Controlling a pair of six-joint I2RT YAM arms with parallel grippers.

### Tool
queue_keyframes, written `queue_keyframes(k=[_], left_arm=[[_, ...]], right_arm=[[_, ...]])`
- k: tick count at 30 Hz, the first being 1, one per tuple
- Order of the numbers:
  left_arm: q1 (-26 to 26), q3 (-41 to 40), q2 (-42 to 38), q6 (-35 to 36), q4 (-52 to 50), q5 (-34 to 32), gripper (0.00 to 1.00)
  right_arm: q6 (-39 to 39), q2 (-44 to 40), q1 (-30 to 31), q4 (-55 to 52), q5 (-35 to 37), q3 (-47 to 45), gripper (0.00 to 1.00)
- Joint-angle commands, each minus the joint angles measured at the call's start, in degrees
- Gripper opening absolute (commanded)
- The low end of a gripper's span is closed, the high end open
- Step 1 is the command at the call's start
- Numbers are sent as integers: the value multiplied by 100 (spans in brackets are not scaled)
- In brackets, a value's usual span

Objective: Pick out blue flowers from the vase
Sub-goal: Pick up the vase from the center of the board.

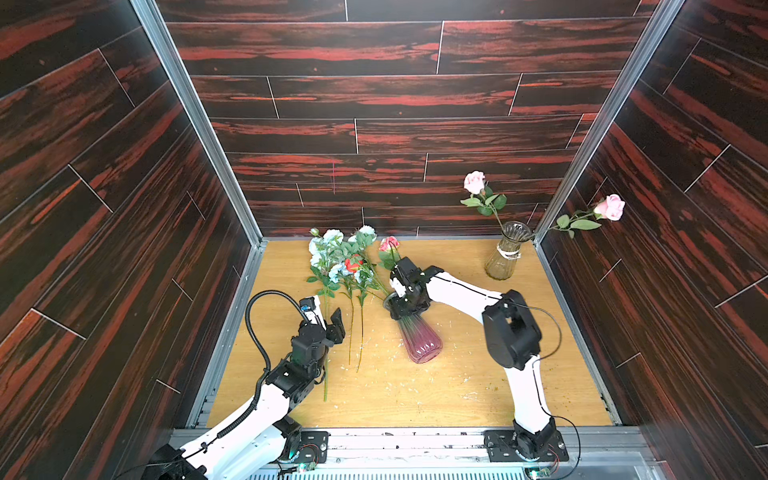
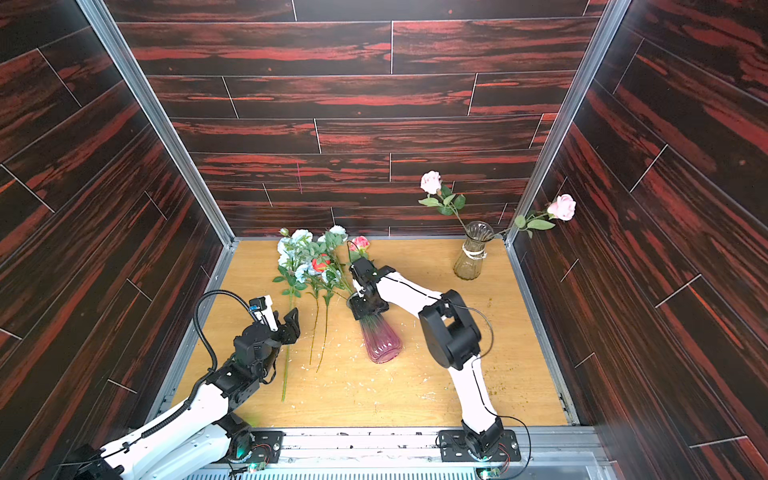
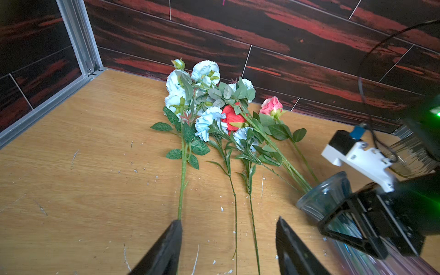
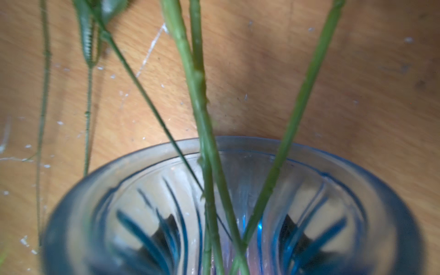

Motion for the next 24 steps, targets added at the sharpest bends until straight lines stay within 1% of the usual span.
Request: queue_keyframes(k=[1, 5, 8, 13, 16, 18, 20, 24], left_arm=[[32, 6, -4, -15, 88, 13, 64], [32, 154, 124, -41, -32, 89, 64], [78, 367, 446, -301, 42, 396, 66], [503, 1350, 1944, -877, 185, 1567, 67], [809, 1734, 2609, -1263, 649, 2068, 67], [996, 1986, 2947, -1515, 835, 2277, 67], [1153, 2342, 3359, -1705, 843, 2599, 68], [1360, 3087, 4283, -2102, 720, 3329, 69]], right_arm=[[68, -474, -5, 1738, 261, -692, 13], [135, -839, 7, 2488, 364, -1298, 9], [132, -742, -4, 2583, 334, -1307, 8], [41, -218, -3, 2242, 119, -761, 9], [-72, 74, -3, 1886, 70, -264, 10], [-152, 262, -12, 1641, 43, 90, 10], [-200, 414, -19, 1497, 62, 350, 10], [-195, 536, -46, 1613, 100, 471, 9]])
